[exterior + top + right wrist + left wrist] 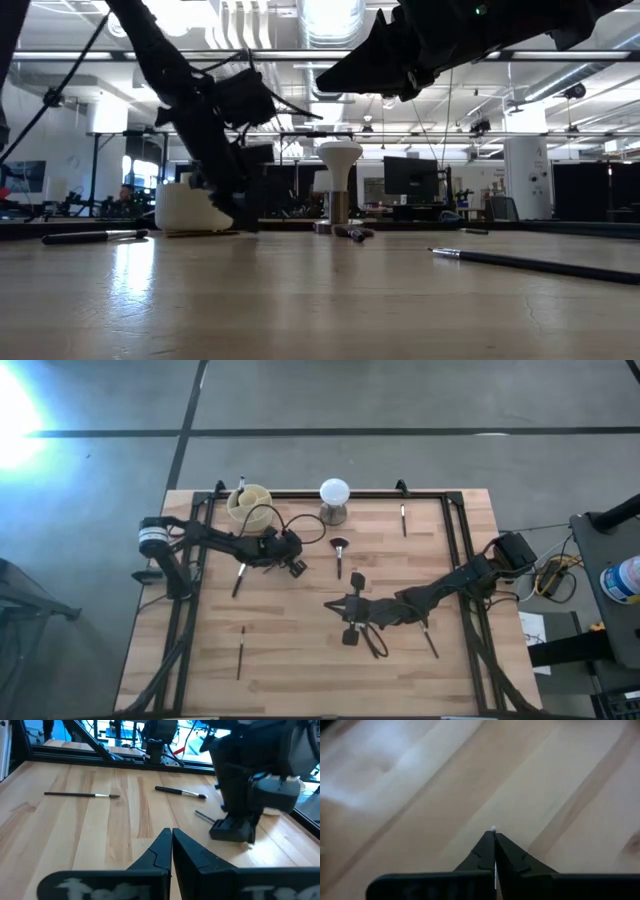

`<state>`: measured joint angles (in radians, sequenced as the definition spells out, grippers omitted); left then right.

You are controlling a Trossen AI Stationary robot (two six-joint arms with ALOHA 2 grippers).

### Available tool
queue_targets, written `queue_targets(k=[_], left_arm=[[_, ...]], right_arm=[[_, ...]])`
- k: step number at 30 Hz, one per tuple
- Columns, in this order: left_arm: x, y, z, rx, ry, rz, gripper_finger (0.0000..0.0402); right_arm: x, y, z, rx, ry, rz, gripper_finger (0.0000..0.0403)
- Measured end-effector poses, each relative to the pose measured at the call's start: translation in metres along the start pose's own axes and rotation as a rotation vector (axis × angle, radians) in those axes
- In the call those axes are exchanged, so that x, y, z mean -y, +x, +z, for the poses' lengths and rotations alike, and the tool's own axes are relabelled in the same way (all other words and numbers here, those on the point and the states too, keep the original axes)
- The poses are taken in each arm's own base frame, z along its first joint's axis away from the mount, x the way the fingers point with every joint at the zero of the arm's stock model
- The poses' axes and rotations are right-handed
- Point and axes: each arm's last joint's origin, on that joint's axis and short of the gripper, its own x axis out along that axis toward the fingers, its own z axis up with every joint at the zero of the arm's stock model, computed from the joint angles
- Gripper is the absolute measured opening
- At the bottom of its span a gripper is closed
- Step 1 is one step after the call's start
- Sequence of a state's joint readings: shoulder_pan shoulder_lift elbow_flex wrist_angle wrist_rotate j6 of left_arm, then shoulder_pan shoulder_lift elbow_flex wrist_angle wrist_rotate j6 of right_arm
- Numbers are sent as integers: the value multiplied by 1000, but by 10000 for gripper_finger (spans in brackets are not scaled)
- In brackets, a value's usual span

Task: Put items in baskets/containers
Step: Put the eyeshadow brush into the organizer

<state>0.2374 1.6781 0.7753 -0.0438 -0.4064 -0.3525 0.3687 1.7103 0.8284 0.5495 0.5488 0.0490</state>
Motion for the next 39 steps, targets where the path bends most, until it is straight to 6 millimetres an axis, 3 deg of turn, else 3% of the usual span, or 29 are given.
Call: queue_targets(k=[5, 10, 15, 18, 27, 32, 39], left_arm=[[-8, -39, 19, 121, -31, 9, 1], [-22, -90, 25, 288, -89, -16, 0], [-40, -132, 13, 460, -167, 7, 0], [-52, -147, 2, 590, -230, 34, 0], [-83, -144, -34, 924, -355, 208, 0], [-106, -141, -34, 1026, -409, 343, 0], [-146, -127, -24, 1024, -427, 512, 0]], right_arm=[[0, 0, 0, -2, 0, 0, 8], [0, 0, -1, -9, -2, 0, 8], [0, 0, -1, -13, -5, -1, 8], [0, 0, -1, -13, -5, -1, 8], [0, 0, -1, -9, -3, -1, 8], [0, 0, -1, -7, -4, -1, 8], [0, 0, 1, 9, 3, 0, 8]])
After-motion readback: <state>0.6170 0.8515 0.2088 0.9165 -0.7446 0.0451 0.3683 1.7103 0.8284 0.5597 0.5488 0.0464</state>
